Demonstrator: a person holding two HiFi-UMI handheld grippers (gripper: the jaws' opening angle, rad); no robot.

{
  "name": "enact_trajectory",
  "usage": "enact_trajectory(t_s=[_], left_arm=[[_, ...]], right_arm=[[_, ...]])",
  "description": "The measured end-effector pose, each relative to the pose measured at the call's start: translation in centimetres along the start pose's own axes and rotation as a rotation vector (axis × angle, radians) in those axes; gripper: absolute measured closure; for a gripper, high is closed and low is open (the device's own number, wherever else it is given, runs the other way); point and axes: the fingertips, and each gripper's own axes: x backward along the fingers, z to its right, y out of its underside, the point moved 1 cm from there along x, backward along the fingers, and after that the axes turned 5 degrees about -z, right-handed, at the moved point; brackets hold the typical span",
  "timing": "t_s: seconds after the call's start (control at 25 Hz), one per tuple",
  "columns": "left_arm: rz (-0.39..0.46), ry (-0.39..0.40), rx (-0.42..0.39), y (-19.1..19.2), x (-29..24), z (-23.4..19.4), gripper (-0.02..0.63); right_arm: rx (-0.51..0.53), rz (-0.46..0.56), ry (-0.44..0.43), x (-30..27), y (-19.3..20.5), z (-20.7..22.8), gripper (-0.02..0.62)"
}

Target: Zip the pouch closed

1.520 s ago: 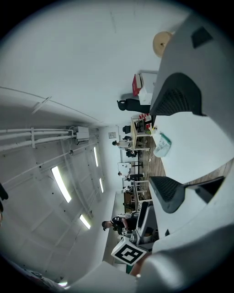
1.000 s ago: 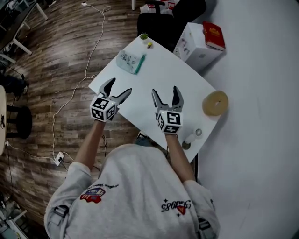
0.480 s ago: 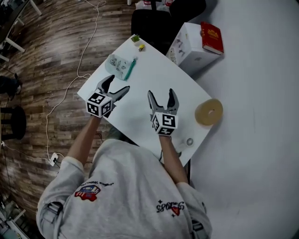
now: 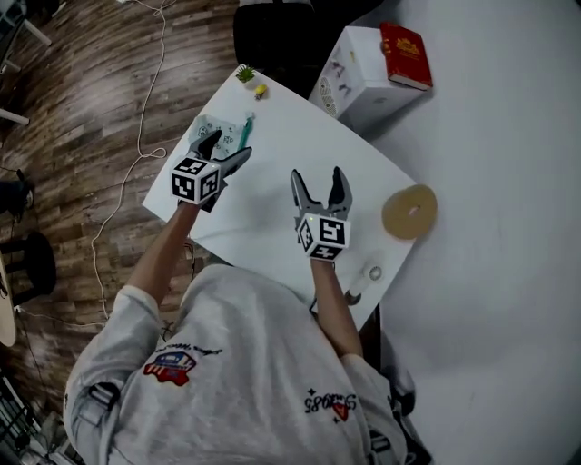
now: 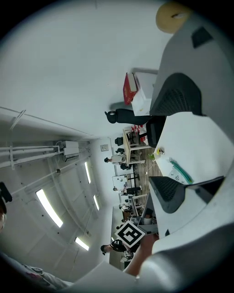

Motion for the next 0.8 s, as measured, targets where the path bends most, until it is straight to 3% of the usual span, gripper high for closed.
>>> enact_trajectory(t_s=[0.4, 0.8], left_arm=[[-0.150, 0.012, 0.201, 0.8, -8.3, -6.5, 0.212], [-0.227, -0.003, 0.435, 2.0, -15.3, -11.5, 0.221]], right_arm=[[-0.047, -0.083, 0.105, -1.9, 2.4, 3.6, 0.195], [-0.085, -0.138, 0.176, -3.1, 4.3, 6.3, 0.196]])
